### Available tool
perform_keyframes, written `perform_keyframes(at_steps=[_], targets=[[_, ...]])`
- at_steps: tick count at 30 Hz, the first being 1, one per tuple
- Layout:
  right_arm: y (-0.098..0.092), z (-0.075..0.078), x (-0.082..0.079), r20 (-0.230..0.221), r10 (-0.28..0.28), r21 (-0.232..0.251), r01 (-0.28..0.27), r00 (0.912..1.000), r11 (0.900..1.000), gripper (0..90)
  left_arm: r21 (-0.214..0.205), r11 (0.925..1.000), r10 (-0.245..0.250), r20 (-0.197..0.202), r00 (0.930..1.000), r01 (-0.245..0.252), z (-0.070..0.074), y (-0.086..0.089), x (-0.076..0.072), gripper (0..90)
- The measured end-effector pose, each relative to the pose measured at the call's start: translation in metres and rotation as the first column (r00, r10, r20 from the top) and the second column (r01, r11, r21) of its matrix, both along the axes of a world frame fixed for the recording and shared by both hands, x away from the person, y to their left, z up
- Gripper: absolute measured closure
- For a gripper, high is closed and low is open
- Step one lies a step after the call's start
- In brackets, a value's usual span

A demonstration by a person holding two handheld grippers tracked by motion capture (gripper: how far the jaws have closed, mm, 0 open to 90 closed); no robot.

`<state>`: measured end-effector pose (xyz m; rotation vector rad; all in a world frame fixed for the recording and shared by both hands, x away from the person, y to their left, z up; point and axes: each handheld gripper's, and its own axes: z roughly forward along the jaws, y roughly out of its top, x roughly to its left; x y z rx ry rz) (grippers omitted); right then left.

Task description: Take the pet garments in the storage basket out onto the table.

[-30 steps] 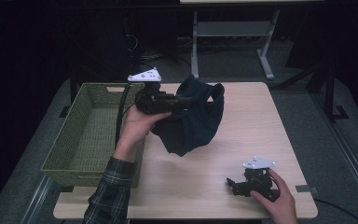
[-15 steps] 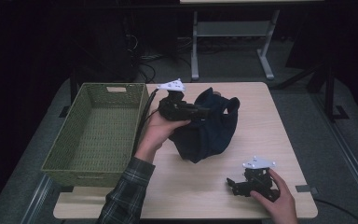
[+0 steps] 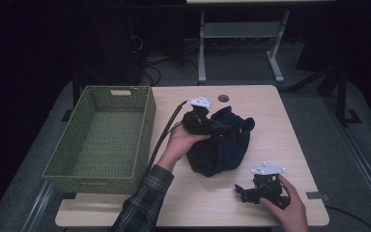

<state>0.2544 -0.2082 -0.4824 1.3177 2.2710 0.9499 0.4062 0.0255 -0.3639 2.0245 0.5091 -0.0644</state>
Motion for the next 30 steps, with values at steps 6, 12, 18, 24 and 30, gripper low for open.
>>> perform_keyframes(at_steps=[6, 12, 18, 24, 30], targets=[[0.000, 0.000, -0.001, -0.006, -0.001, 0.003, 0.001, 1.0000, 1.0000, 0.5, 0.035, 0.9994, -0.002, -0.002, 1.0000, 0.002, -0.018, -0.017, 0.002, 79.6], [0.000, 0.000, -0.001, -0.004, 0.002, 0.002, -0.002, 1.0000, 1.0000, 0.5, 0.085, 0.9964, 0.002, 0.000, 1.0000, -0.002, -0.034, -0.029, 0.004, 79.4], [0.000, 0.000, -0.001, 0.002, 0.007, -0.002, -0.007, 1.0000, 1.0000, 0.5, 0.132, 0.9911, 0.013, -0.010, 0.9999, -0.011, -0.048, -0.036, 0.005, 77.0], [0.000, 0.000, -0.001, 0.002, 0.007, -0.002, -0.007, 1.0000, 1.0000, 0.4, 0.144, 0.9889, 0.040, -0.024, 0.9989, -0.036, -0.053, -0.035, 0.007, 64.0], [0.000, 0.000, -0.001, 0.002, 0.008, -0.002, -0.008, 1.0000, 1.0000, 0.5, 0.151, 0.9871, 0.055, -0.001, 0.9985, -0.054, -0.048, -0.033, 0.005, 42.0]])
